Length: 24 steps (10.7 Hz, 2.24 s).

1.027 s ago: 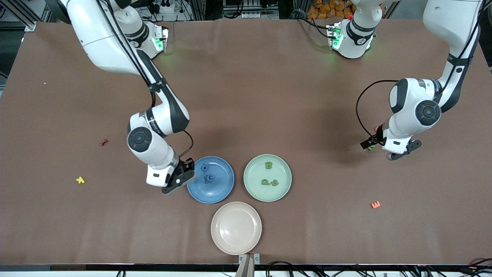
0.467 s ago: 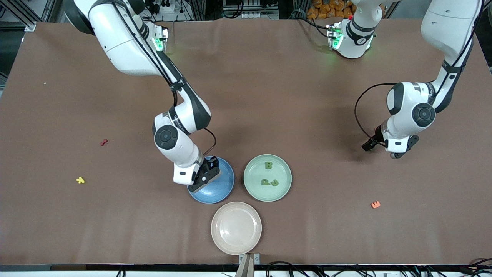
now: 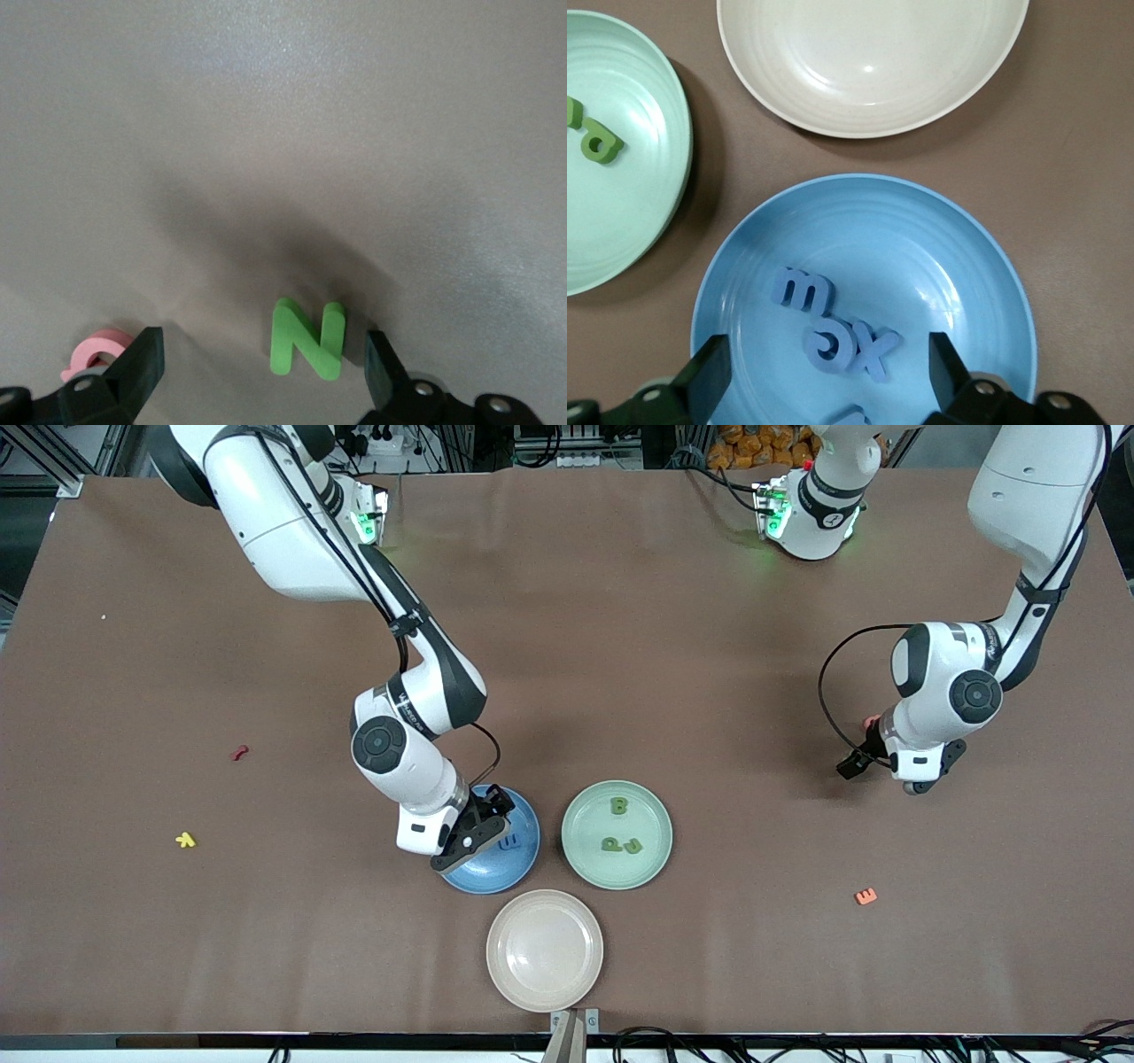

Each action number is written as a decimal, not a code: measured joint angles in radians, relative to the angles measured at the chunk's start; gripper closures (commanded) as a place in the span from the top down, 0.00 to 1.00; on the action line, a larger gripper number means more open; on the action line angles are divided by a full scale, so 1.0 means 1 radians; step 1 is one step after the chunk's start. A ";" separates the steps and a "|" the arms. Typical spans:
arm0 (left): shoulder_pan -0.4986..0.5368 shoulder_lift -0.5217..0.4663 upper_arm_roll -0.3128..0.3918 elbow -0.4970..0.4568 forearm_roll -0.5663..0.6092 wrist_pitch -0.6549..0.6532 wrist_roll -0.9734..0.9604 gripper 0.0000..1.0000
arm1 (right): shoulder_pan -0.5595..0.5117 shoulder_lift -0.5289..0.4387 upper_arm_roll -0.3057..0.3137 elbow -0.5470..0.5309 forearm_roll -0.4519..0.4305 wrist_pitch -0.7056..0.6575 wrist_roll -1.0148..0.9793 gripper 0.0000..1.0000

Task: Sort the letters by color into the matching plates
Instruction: 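Withdraw the right gripper while the left gripper grasps the green N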

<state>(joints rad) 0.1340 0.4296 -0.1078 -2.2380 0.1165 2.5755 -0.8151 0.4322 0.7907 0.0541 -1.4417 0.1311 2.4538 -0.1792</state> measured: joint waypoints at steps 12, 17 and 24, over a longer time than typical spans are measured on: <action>-0.014 0.010 0.005 0.009 -0.001 0.039 -0.039 0.00 | -0.274 -0.058 -0.121 0.032 -0.004 -0.155 -0.317 1.00; -0.033 0.008 0.003 0.031 -0.001 0.043 -0.041 0.00 | -0.410 -0.132 -0.132 0.032 -0.004 -0.241 -0.367 1.00; -0.192 0.037 -0.005 0.186 -0.001 0.044 -0.090 0.00 | -0.439 -0.403 -0.216 0.030 -0.032 -0.628 -0.339 1.00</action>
<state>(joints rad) -0.0579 0.4662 -0.1129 -2.0523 0.1157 2.6199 -0.9051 -0.0067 0.3875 -0.1620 -1.4117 0.0989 1.8261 -0.5179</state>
